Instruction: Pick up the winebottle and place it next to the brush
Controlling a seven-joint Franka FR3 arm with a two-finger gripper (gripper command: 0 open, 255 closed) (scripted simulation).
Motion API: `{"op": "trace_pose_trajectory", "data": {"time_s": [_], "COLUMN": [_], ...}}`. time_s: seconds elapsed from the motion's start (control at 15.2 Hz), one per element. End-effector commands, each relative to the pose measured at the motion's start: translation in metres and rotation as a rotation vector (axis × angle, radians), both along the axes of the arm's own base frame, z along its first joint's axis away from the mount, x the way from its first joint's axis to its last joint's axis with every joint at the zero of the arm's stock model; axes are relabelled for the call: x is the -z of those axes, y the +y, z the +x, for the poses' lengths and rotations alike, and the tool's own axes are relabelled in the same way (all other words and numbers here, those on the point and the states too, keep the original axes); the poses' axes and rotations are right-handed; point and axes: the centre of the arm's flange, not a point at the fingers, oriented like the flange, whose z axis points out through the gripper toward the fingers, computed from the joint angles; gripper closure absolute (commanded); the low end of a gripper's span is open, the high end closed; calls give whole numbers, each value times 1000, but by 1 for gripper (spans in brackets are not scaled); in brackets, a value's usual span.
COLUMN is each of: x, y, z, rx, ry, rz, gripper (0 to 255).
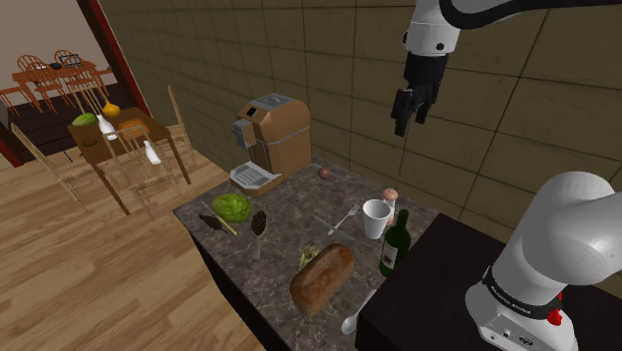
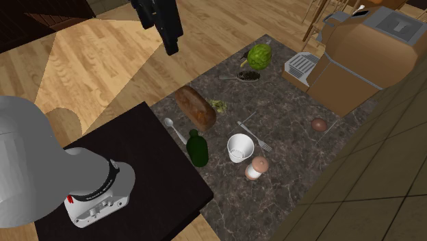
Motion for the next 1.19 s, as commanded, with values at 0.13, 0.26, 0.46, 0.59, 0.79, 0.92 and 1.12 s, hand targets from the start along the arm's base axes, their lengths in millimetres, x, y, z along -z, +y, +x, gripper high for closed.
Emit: {"op": "trace_pose_trajectory", "data": {"time_s": [0.13, 0.26, 0.46, 0.59, 0.79, 0.92, 1.12], "x": [26, 52, 91, 116, 155, 181, 220], "y": [-4, -9, -15, -20, -27, -32, -39], "z": [0, 0, -1, -1, -2, -2, -3], "rx": [-5, -9, -17, -21, -28, -33, -40], "ry": [5, 9, 16, 21, 28, 32, 39], "rz": [-4, -8, -15, -19, -25, -29, -35], "gripper": [0, 0, 0, 0, 0, 0, 0]}}
